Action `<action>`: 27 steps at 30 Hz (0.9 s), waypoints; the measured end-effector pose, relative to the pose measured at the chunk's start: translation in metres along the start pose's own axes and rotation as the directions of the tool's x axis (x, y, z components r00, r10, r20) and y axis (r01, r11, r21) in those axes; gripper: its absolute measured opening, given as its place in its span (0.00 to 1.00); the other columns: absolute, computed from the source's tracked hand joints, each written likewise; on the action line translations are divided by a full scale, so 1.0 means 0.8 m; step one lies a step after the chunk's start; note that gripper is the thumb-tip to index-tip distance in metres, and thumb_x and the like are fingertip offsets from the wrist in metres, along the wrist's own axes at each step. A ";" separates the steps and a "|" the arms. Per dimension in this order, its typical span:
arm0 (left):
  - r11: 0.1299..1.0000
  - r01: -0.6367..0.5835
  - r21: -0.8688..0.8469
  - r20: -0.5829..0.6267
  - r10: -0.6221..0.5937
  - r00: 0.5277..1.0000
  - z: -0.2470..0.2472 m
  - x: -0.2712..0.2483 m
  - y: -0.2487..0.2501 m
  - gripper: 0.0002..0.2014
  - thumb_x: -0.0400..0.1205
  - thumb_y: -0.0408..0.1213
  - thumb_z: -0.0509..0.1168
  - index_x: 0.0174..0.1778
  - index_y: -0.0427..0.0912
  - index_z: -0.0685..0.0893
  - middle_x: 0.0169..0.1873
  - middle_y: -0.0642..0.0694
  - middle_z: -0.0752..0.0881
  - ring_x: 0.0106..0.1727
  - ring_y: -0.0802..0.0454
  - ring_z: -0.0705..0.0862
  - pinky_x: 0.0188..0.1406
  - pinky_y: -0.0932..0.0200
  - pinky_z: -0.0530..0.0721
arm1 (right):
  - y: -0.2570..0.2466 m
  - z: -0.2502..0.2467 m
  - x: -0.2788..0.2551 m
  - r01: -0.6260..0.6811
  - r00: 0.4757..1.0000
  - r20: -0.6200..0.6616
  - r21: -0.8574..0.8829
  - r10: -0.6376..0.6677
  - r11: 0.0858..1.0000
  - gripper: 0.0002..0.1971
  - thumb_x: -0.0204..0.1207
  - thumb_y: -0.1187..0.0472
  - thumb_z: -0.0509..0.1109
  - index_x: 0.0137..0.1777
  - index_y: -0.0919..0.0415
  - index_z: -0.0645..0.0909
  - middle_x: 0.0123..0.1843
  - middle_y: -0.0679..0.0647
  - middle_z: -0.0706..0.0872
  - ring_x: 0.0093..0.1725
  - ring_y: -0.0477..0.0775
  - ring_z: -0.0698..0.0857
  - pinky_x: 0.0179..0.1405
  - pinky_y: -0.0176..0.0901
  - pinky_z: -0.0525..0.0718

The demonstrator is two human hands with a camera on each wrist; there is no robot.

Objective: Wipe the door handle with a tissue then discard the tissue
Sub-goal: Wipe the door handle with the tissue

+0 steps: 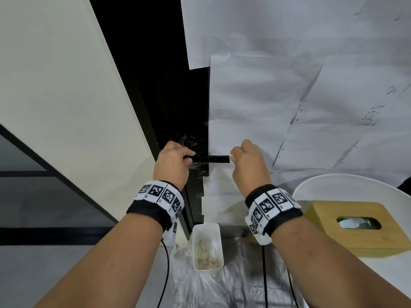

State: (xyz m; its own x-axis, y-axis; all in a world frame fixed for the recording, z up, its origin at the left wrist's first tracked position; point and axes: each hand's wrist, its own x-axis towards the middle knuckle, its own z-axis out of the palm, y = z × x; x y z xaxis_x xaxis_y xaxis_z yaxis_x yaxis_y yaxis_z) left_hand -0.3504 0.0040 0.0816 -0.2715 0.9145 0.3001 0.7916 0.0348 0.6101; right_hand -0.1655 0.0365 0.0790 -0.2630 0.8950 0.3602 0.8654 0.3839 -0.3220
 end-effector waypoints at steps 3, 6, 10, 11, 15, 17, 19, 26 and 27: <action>1.000 0.004 -0.003 0.002 -0.004 1.000 0.000 -0.001 0.001 0.09 0.79 0.28 0.68 0.51 0.41 0.90 0.55 0.46 0.80 0.52 0.56 0.78 0.51 0.69 0.72 | 0.013 0.004 0.001 -0.200 0.980 0.029 0.241 0.199 0.950 0.13 0.74 0.78 0.59 0.47 0.65 0.82 0.41 0.56 0.74 0.37 0.57 0.75 0.31 0.37 0.64; 1.000 0.000 -0.003 0.002 0.000 1.000 0.000 -0.001 0.002 0.09 0.80 0.28 0.67 0.51 0.41 0.90 0.55 0.46 0.80 0.53 0.54 0.78 0.51 0.69 0.71 | 0.009 0.012 -0.001 -0.412 0.910 0.163 0.445 0.380 0.795 0.15 0.74 0.75 0.57 0.48 0.63 0.83 0.40 0.57 0.80 0.40 0.58 0.79 0.40 0.43 0.76; 1.000 0.002 0.001 0.007 -0.002 1.000 0.000 -0.001 0.002 0.09 0.80 0.28 0.67 0.51 0.41 0.90 0.55 0.46 0.80 0.52 0.55 0.77 0.50 0.69 0.71 | -0.003 0.025 -0.007 -0.596 0.778 0.364 0.686 0.512 0.417 0.12 0.69 0.73 0.59 0.43 0.62 0.82 0.32 0.50 0.77 0.38 0.58 0.80 0.54 0.61 0.85; 1.000 0.002 0.002 0.010 -0.002 1.000 0.000 -0.001 0.002 0.09 0.80 0.28 0.67 0.51 0.41 0.90 0.55 0.46 0.80 0.53 0.54 0.77 0.50 0.69 0.71 | -0.008 0.021 -0.007 -0.627 0.736 0.424 0.721 0.528 0.294 0.11 0.71 0.75 0.59 0.40 0.62 0.81 0.32 0.51 0.76 0.37 0.54 0.80 0.54 0.57 0.85; 1.000 0.007 0.006 0.021 -0.007 1.000 -0.001 -0.001 0.001 0.09 0.80 0.29 0.68 0.51 0.42 0.90 0.54 0.47 0.80 0.55 0.50 0.79 0.50 0.66 0.72 | -0.030 0.016 -0.006 -0.639 0.631 0.624 0.755 0.461 -0.147 0.12 0.77 0.79 0.60 0.38 0.64 0.76 0.35 0.54 0.77 0.35 0.49 0.78 0.45 0.43 0.83; 1.000 0.005 0.014 0.027 -0.005 1.000 -0.001 0.000 0.000 0.09 0.79 0.29 0.68 0.51 0.43 0.90 0.54 0.47 0.80 0.56 0.49 0.79 0.51 0.65 0.72 | -0.045 0.017 -0.004 -0.648 0.606 0.684 0.721 0.407 -0.246 0.09 0.79 0.77 0.61 0.41 0.65 0.76 0.36 0.55 0.78 0.35 0.49 0.79 0.40 0.40 0.83; 1.000 -0.007 0.023 0.033 0.006 0.999 -0.001 0.000 -0.001 0.09 0.79 0.29 0.69 0.51 0.44 0.90 0.53 0.48 0.80 0.56 0.49 0.79 0.53 0.65 0.73 | -0.059 0.016 -0.005 -0.656 0.602 0.706 0.703 0.373 -0.275 0.08 0.80 0.75 0.61 0.42 0.66 0.77 0.37 0.56 0.79 0.35 0.48 0.79 0.39 0.39 0.83; 0.999 -0.040 0.012 0.034 0.039 0.999 -0.002 0.001 -0.008 0.10 0.77 0.29 0.71 0.50 0.47 0.91 0.51 0.49 0.81 0.56 0.46 0.79 0.55 0.60 0.77 | -0.077 -0.020 0.006 -0.532 0.845 0.445 0.755 0.296 0.383 0.10 0.77 0.71 0.65 0.36 0.61 0.82 0.36 0.60 0.85 0.34 0.54 0.82 0.38 0.44 0.84; 0.999 -0.039 0.016 0.033 0.039 0.999 -0.002 0.000 -0.008 0.10 0.77 0.30 0.71 0.51 0.47 0.91 0.52 0.49 0.81 0.57 0.46 0.78 0.56 0.61 0.75 | -0.072 -0.025 0.013 -0.403 0.915 0.292 0.684 0.278 0.608 0.09 0.76 0.68 0.65 0.36 0.62 0.82 0.35 0.62 0.85 0.34 0.57 0.82 0.38 0.48 0.83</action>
State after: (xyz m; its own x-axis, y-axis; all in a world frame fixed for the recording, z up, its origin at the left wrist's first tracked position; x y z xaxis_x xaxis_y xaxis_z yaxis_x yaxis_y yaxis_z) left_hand -0.3565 0.0028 0.0790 -0.2225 0.9278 0.2995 0.8104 0.0052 0.5859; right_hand -0.2093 0.0191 0.1184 -0.1252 0.9920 -0.0157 0.3402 0.0280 -0.9399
